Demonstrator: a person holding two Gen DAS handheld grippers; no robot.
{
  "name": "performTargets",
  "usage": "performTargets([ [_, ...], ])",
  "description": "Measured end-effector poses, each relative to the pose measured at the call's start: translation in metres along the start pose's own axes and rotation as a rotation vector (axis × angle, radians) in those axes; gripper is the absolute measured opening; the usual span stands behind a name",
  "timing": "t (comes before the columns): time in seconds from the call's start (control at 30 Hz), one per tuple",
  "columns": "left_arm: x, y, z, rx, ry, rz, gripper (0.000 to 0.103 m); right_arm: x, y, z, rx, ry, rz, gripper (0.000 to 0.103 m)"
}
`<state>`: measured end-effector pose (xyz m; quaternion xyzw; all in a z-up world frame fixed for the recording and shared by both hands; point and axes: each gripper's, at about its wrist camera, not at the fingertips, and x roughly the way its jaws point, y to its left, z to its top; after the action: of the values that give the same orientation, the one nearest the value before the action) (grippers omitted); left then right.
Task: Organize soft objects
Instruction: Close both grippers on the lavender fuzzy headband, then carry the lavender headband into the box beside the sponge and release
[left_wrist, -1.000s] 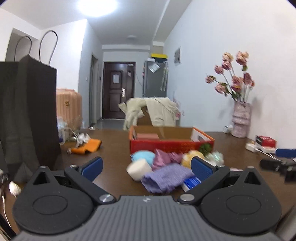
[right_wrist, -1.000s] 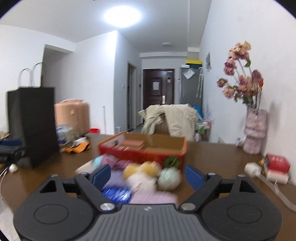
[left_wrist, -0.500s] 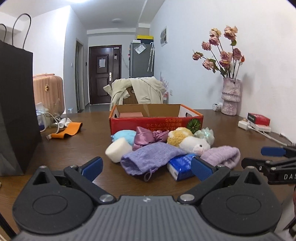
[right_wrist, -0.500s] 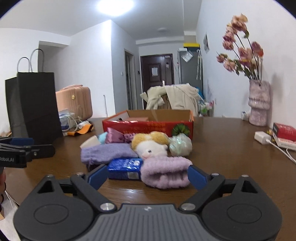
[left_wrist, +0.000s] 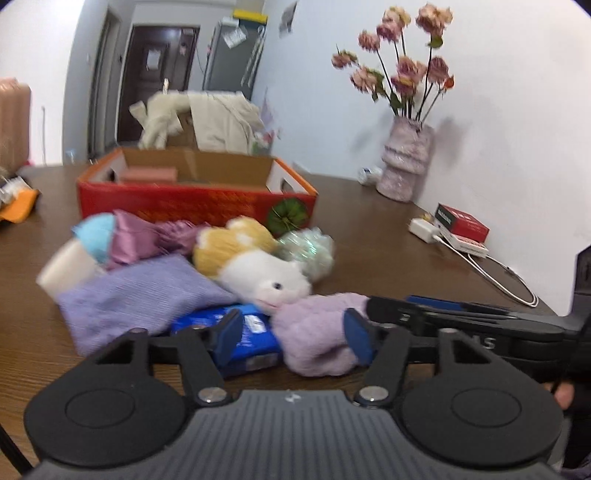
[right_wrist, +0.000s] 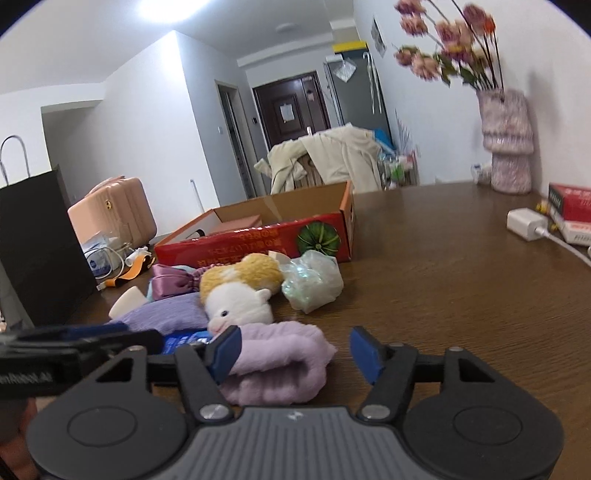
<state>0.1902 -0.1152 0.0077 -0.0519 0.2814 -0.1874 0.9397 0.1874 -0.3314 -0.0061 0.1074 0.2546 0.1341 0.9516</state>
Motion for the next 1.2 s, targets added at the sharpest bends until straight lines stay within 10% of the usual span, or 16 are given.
performTargets([
  [0.23,0.032,-0.015,-0.007,-0.012,0.089,-0.033,0.031,0.033,-0.024,-0.002,0.049,0.121,0.058,0.028],
  [0.73,0.028,-0.016,0.004,-0.019,0.036,-0.091,0.014,0.033,-0.033,-0.008,0.069,0.123,0.084,0.015],
  [1.0,0.008,0.009,0.098,0.004,-0.111,-0.209,0.014,0.007,-0.013,0.059,0.035,-0.048,0.107,0.014],
  [1.2,0.072,0.044,0.210,0.034,-0.161,-0.176,0.014,0.063,0.005,0.154,-0.070,-0.149,0.104,0.014],
])
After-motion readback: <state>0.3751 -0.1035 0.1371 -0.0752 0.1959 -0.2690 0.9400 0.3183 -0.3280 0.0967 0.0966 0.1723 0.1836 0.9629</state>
